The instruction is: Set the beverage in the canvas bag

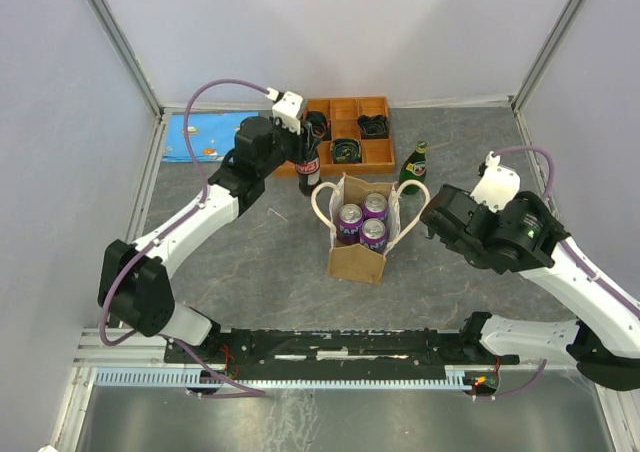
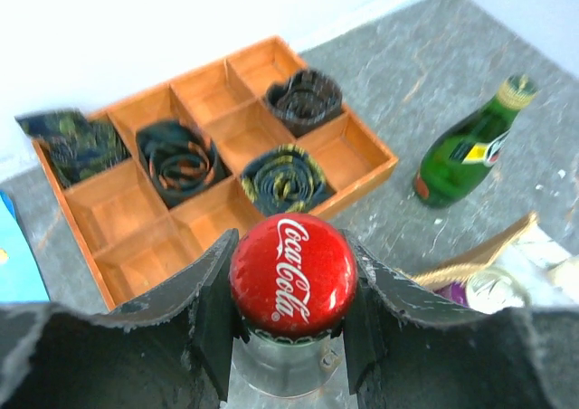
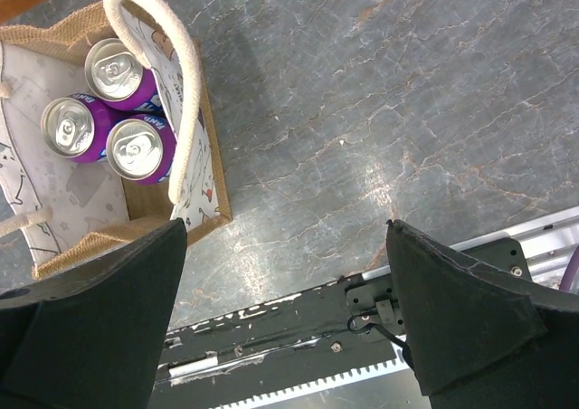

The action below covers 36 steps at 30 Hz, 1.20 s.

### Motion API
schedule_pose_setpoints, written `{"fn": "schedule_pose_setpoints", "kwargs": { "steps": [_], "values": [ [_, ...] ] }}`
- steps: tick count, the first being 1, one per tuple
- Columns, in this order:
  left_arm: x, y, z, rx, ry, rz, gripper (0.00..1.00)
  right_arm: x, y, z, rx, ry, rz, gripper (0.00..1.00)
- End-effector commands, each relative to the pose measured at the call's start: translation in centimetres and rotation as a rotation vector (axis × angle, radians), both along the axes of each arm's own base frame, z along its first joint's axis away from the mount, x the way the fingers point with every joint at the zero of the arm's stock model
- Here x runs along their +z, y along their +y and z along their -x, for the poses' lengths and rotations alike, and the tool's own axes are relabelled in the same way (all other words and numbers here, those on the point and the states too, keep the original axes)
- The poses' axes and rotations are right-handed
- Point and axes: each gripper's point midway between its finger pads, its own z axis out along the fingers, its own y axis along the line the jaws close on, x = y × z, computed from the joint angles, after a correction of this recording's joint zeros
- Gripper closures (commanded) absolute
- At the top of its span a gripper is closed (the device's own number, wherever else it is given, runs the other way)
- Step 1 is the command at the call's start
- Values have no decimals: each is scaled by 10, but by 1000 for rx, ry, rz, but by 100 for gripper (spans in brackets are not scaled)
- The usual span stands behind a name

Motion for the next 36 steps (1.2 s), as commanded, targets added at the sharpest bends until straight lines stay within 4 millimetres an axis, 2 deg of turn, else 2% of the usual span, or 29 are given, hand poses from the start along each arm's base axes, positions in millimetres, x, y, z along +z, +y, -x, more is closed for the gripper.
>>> {"fn": "schedule_pose_setpoints", "kwargs": {
  "steps": [1, 7, 13, 21, 25, 32, 36],
  "values": [
    [155, -10, 2, -57, -348, 161, 97, 0, -6, 3, 3, 2, 22, 1],
    [202, -18, 4, -98, -413, 187, 97, -4, -6, 3, 2, 3, 12, 1],
    [228, -33, 20, -197, -385, 229, 97, -8, -6, 4, 0, 3, 5, 1],
    [220, -56, 66, -349, -283, 246, 97, -12, -3, 2, 3, 3, 4, 1],
    [204, -65, 88, -402, -237, 250, 97, -14, 0, 1, 9, 5, 7, 1],
    [193, -75, 107, -441, -200, 261, 97, -13, 1, 0, 14, 8, 10, 1],
    [196, -77, 110, -439, -210, 264, 97, -13, -1, 1, 10, 4, 6, 1]
  ]
}}
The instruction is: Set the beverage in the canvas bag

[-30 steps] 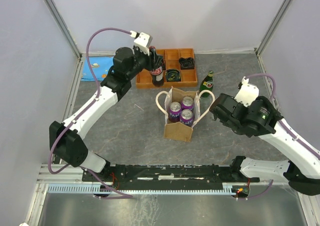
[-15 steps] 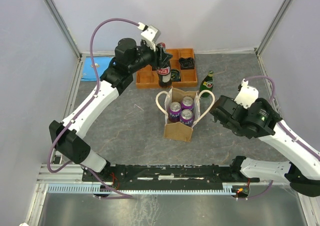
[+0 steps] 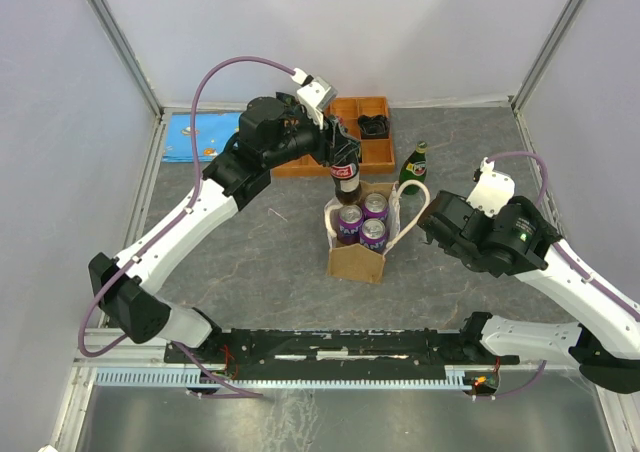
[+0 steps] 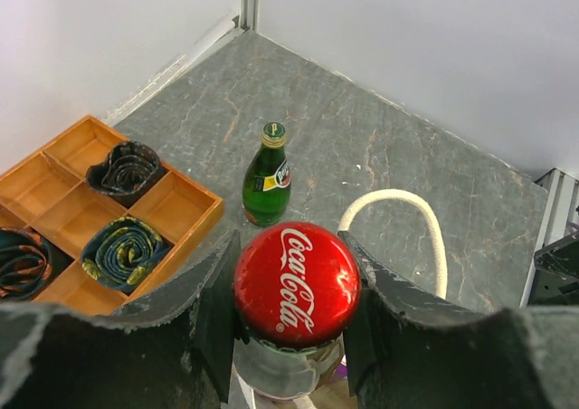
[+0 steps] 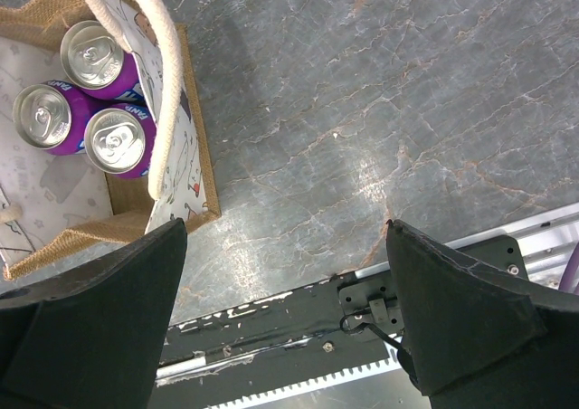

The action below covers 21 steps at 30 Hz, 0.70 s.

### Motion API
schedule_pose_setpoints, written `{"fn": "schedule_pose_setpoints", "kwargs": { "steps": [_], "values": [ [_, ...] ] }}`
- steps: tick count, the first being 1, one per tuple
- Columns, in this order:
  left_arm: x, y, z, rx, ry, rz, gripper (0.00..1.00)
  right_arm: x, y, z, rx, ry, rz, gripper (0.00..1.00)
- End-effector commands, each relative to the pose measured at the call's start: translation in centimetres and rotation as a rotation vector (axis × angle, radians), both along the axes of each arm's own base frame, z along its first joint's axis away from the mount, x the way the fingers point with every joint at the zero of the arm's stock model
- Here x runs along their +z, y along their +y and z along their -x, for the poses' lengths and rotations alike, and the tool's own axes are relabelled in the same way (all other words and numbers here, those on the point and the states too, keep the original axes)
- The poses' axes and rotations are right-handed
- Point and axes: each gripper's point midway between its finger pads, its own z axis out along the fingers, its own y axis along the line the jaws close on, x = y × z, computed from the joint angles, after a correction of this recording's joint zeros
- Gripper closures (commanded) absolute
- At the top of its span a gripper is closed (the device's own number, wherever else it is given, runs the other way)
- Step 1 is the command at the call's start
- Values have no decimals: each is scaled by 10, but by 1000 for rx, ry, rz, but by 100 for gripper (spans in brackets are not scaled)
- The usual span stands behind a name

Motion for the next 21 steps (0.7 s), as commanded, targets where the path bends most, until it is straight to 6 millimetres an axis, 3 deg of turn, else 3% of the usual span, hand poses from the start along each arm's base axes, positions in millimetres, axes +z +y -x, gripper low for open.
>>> {"fn": "schedule_pose_setpoints", "kwargs": {
  "steps": [1, 9, 17, 21],
  "values": [
    [90, 6, 26, -35, -176, 197, 97, 4, 0, -2, -4, -21, -11, 1],
    [115, 2, 36, -62, -207, 231, 97, 3, 1, -3, -2, -20, -13, 1],
    [108, -10, 61, -126, -171, 232, 97, 2, 2, -3, -2, -20, -18, 1],
    [92, -14, 67, -145, -142, 205, 97, 1, 3, -3, 2, -17, -16, 1]
  ]
}}
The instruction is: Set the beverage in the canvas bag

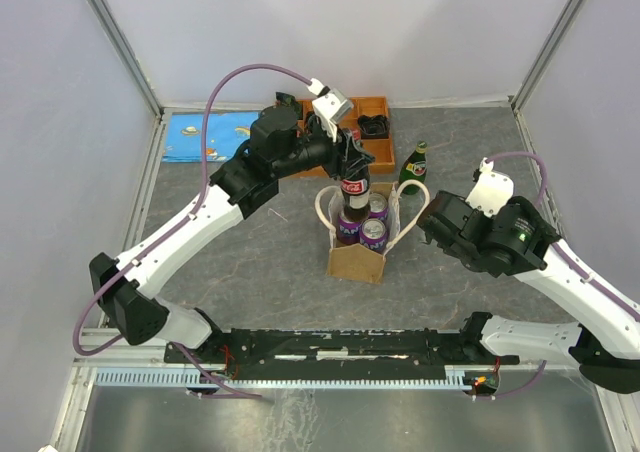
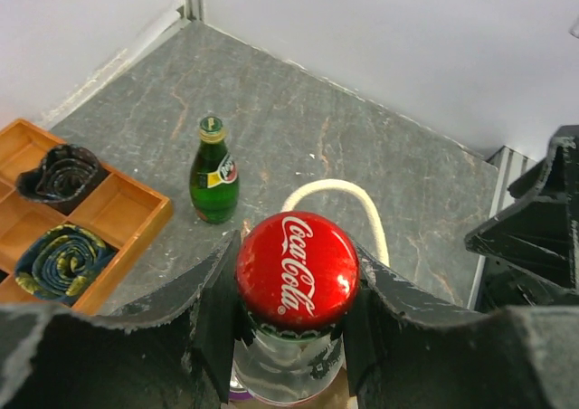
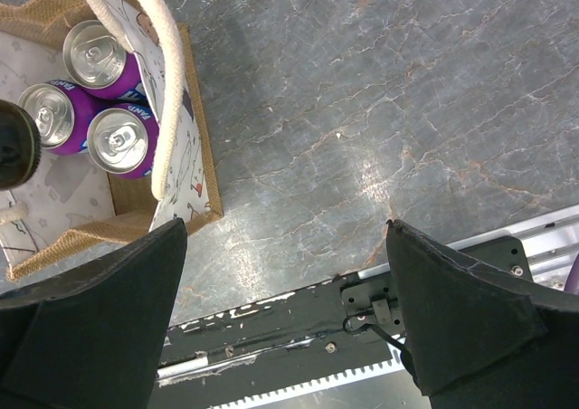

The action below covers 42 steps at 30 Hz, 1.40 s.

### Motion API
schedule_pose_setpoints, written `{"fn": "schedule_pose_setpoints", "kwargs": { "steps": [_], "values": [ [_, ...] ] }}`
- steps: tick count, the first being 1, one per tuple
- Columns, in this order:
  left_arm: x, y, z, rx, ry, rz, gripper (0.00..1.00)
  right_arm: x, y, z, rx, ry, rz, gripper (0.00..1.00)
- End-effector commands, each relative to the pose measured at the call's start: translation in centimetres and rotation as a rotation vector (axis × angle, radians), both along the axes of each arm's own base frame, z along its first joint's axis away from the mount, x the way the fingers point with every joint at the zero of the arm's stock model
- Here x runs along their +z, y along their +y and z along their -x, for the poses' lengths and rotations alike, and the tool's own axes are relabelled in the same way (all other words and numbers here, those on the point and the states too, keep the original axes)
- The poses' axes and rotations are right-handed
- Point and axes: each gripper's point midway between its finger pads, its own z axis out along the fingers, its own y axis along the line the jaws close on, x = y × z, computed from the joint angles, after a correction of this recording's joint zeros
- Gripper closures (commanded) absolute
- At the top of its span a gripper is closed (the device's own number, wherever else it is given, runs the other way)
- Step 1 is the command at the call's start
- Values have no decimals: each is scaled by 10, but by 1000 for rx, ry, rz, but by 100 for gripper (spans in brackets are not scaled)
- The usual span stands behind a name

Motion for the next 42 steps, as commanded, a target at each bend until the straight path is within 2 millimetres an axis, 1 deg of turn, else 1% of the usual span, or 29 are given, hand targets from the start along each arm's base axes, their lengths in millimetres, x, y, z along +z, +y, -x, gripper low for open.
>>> {"fn": "schedule_pose_setpoints", "kwargs": {
  "steps": [1, 3, 6, 11, 18, 27, 33, 37, 42],
  "values": [
    [84, 10, 35, -61, -144, 197, 97, 2, 2, -2, 2, -14, -11, 1],
    [74, 9, 38, -66, -131, 182, 97, 2, 1, -2, 2, -14, -12, 1],
    [53, 10, 39, -64, -103, 149, 97, 2, 1, -1, 2, -14, -11, 1],
    [23, 16, 41, -51, -79, 96, 97, 2, 1, -2, 2, -12, -5, 1],
    [-12, 22, 34, -5, -70, 41, 97, 2, 3, -4, 11, -10, 4, 1],
    [-45, 19, 22, 21, -70, 0, 97, 2, -2, -1, -2, -13, -1, 1],
    [-61, 6, 30, -11, -80, -25, 97, 3, -4, 0, -5, -15, 2, 1],
    [-77, -3, 37, -35, -80, -57, 97, 3, -4, -1, -7, -15, 5, 1],
    [-97, -7, 38, -42, -73, -89, 97, 4, -7, 0, -10, -20, 9, 1]
  ]
}}
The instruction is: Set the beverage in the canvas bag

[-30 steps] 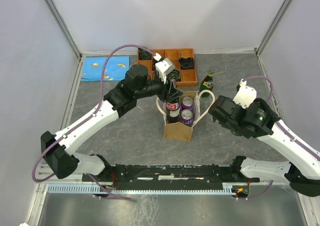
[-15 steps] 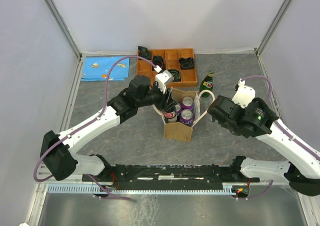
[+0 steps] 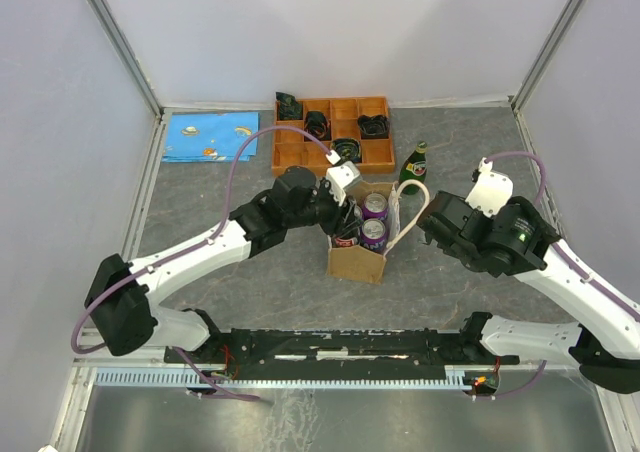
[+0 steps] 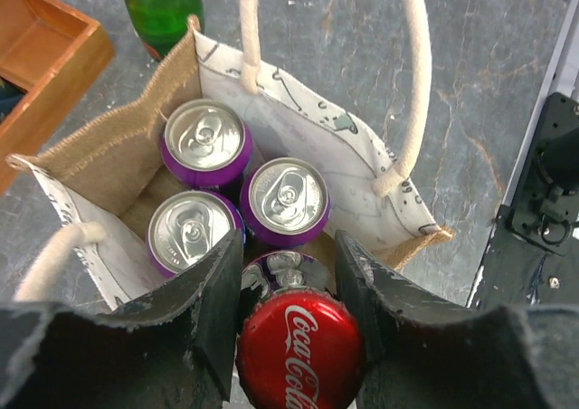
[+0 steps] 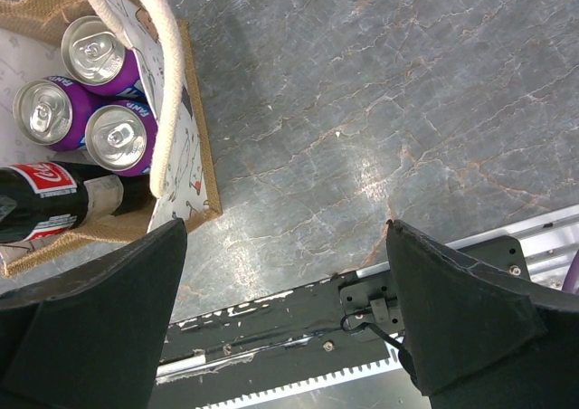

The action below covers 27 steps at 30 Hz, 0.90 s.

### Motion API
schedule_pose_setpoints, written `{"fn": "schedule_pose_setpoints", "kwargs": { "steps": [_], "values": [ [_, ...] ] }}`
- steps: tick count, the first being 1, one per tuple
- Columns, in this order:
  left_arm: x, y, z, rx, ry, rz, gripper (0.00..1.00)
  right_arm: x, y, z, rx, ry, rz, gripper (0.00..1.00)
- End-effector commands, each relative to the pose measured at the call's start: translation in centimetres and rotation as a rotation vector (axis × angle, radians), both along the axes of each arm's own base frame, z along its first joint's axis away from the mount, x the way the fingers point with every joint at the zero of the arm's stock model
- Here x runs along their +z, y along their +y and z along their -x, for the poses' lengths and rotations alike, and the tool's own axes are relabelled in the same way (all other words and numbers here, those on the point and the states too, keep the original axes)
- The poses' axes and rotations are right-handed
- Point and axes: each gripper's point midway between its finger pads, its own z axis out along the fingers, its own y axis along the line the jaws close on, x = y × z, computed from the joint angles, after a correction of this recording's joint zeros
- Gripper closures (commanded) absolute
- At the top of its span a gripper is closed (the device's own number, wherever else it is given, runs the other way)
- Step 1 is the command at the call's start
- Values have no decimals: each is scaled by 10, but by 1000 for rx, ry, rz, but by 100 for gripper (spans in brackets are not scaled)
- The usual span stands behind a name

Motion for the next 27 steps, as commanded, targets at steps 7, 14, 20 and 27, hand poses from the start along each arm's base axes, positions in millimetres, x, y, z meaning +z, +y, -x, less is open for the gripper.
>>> {"fn": "schedule_pose_setpoints", "kwargs": {
  "steps": [7, 14, 20, 27],
  "values": [
    [38, -13, -29, 39, -217, 85, 97, 6, -11, 0, -22, -31, 18, 1],
    [40, -11, -50, 115, -270, 44, 97, 7, -11, -2, -20, -34, 33, 1],
    [47, -12, -61, 148, -305, 36, 97, 6, -12, -3, -20, -32, 37, 1],
    [41, -19, -51, 99, -299, 15, 97, 6, -13, -4, -23, -30, 40, 1]
  ]
}}
